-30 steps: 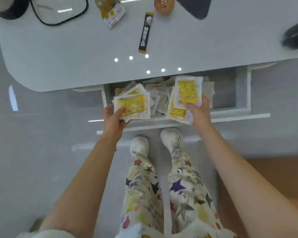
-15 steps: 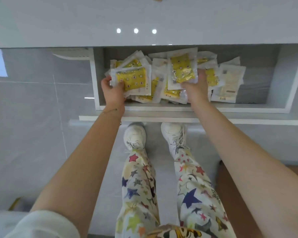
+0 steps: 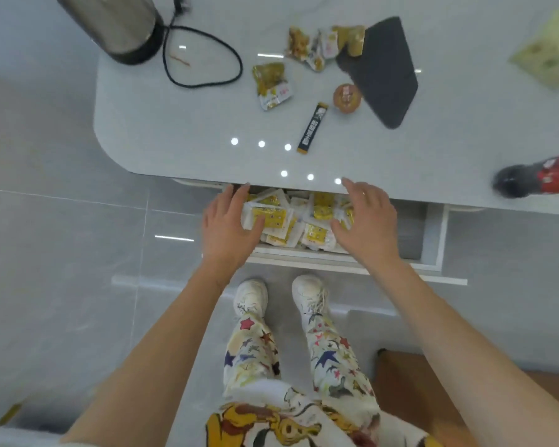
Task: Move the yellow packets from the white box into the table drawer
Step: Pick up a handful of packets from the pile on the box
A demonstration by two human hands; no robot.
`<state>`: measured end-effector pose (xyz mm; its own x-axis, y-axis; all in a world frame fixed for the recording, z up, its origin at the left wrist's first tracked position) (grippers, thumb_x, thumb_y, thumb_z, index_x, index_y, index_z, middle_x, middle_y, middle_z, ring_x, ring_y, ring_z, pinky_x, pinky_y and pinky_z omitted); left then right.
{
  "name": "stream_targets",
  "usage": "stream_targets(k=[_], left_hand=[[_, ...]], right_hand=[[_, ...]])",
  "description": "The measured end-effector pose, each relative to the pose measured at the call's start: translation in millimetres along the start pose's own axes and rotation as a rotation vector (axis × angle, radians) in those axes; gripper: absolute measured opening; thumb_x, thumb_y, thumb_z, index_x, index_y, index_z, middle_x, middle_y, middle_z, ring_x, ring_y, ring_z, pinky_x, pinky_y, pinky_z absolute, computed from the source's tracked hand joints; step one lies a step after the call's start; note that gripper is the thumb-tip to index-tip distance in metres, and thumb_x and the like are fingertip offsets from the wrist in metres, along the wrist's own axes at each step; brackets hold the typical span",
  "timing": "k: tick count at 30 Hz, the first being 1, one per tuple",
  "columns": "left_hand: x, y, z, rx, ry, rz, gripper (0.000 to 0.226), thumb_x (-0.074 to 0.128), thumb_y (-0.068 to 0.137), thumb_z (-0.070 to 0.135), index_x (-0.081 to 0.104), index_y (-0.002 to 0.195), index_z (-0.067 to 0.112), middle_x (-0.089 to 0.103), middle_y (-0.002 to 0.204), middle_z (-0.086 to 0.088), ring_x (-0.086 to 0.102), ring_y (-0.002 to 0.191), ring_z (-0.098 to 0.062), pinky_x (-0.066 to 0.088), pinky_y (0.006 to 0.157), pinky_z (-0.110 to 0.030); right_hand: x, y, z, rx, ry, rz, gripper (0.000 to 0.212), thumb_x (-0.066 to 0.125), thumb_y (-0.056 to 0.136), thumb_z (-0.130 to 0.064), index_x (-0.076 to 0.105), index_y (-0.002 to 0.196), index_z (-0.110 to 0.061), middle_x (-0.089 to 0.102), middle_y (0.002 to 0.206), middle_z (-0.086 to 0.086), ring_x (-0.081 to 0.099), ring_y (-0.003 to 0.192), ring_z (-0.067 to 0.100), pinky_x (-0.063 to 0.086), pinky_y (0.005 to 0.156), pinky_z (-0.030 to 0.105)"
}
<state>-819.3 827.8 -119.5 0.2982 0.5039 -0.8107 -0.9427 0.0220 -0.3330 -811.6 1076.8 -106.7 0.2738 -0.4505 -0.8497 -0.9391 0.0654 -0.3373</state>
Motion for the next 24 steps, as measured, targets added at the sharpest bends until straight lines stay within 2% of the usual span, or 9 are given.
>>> stream_targets(k=[4,8,12,18,21,24], left_hand=[[-74,-36,32,0.009,0.13,0.012,0.068,0.049,0.092,0.054,0.025,0.151,0.03,0.023,0.159,-0.004,0.02,0.145,-0.029,0.018,0.118,-0.05],[-141,-73,50,-0.028,0.126,0.074,0.077,0.033,0.083,0.069,0.026,0.15,0.033,0.026,0.158,-0.005,0.023,0.144,-0.03,0.02,0.117,-0.052],[-195,-111,57,-0.113,0.078,0.095,0.074,0.043,0.086,0.064,0.022,0.151,0.034,0.026,0.157,-0.003,0.018,0.145,-0.028,0.016,0.118,-0.047],[-261,-163,36,-0.221,-0.001,0.217,0.088,0.025,0.07,0.074,0.023,0.15,0.036,0.029,0.156,-0.003,0.021,0.144,-0.027,0.017,0.117,-0.044],[-292,-188,11,-0.282,-0.054,0.287,0.091,0.024,0.067,0.075,0.028,0.148,0.034,0.031,0.154,-0.003,0.023,0.142,-0.026,0.018,0.115,-0.042],[-323,-228,-40,-0.394,-0.075,0.347,0.093,0.024,0.066,0.075,0.029,0.148,0.033,0.032,0.154,-0.002,0.024,0.142,-0.026,0.02,0.115,-0.043]], right_hand=[[-70,-26,-49,-0.04,-0.122,-0.06,0.074,0.057,0.088,-0.044,0.021,0.151,-0.032,0.025,0.156,0.004,0.015,0.144,0.03,0.016,0.117,0.048],[-131,-47,-98,-0.087,-0.142,-0.059,0.073,0.054,0.089,-0.045,0.017,0.151,-0.034,0.019,0.158,0.002,0.008,0.146,0.029,0.01,0.118,0.048],[-177,-68,-146,-0.195,-0.199,-0.044,0.074,0.054,0.089,-0.046,0.016,0.151,-0.034,0.018,0.158,0.003,0.007,0.146,0.029,0.008,0.118,0.047],[-203,-94,-227,-0.389,-0.284,-0.025,0.075,0.053,0.088,-0.049,0.017,0.151,-0.034,0.021,0.157,0.002,0.008,0.146,0.029,0.009,0.117,0.046],[-194,-108,-276,-0.476,-0.31,-0.057,0.075,0.053,0.088,-0.049,0.016,0.152,-0.034,0.018,0.158,0.002,0.01,0.145,0.029,0.01,0.116,0.046],[-172,-134,-344,-0.638,-0.358,-0.099,0.074,0.043,0.085,-0.053,0.016,0.151,-0.033,0.016,0.159,0.003,0.01,0.145,0.03,0.013,0.116,0.047]])
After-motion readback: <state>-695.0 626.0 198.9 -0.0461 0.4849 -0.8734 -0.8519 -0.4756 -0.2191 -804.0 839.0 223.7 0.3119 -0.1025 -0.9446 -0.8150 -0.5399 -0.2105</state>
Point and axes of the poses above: each hand's wrist, its own y-axis towards the middle knuckle, its own x-axis out of the palm, z = x × y, the point moved 5 cm from there along y, towards the middle knuckle
